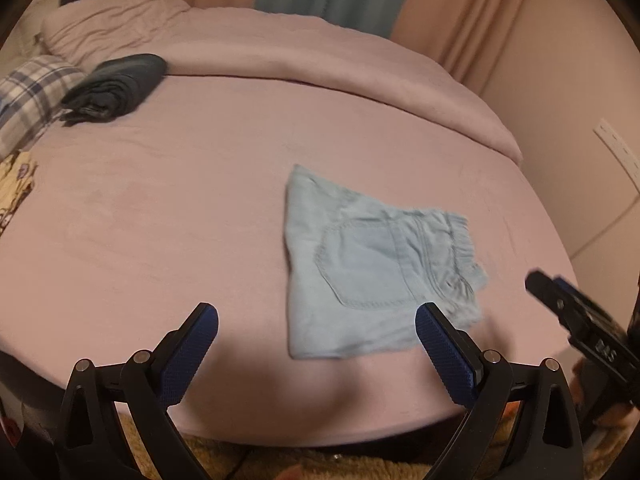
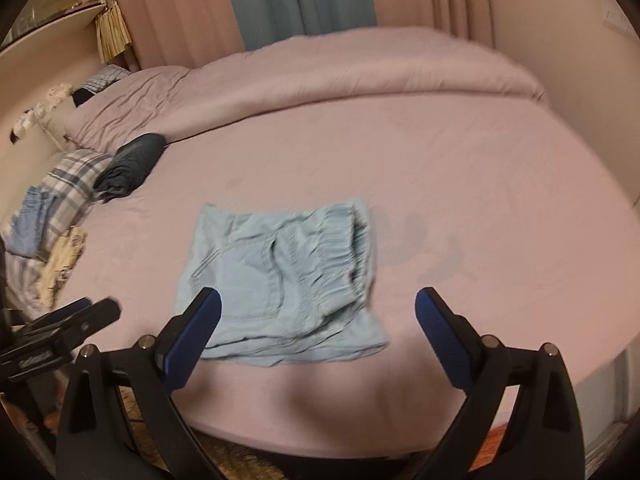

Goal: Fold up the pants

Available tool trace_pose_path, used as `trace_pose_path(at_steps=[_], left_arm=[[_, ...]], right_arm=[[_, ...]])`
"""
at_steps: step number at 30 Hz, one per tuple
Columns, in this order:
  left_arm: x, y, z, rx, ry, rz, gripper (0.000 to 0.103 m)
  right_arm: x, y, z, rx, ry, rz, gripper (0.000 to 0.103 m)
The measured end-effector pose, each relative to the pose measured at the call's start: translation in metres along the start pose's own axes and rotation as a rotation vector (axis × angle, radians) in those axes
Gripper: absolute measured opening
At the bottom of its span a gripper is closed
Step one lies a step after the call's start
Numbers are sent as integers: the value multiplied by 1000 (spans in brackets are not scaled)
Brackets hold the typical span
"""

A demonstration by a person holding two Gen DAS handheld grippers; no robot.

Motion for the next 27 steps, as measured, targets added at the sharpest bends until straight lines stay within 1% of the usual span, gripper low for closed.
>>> trace_pose_path(at_steps=[2,5,7,12,16,19,22,27], left_arm=[[2,-2,4,-1,-6,-5,99],[3,-3,10,7,-12,-7,99],[4,-2,13,14,-9,-9,99],[8,-3,13,2,-15,-4,99],[19,-6,7,-19,-14,13,99],[35,-11,2,-34,-24,-20,99],[49,-12,-2,-36,-12,-59,99],[54,-11,-1,-31,-6,-62,99]], right_arm=[[-6,4,-2,10,-14,10,99],[-5,4,1,-15,34,-19,99],[-4,2,3,-20,43,-31,99],[-3,2,4,-7,-7,-19,99],[-3,2,9,0,-17,-18,99],[-4,2,10,8,-37,-9,99],[-5,1,11,11,-32,-1,99],[-3,1,13,17,-41,-3,99]])
Point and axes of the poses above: each gripper's, at about its wrist camera, not at the fingertips, and z roughly against the way its jaws point, x to its right, y to its top, the point moved 5 cm from there along -z, roughly the way its jaws point
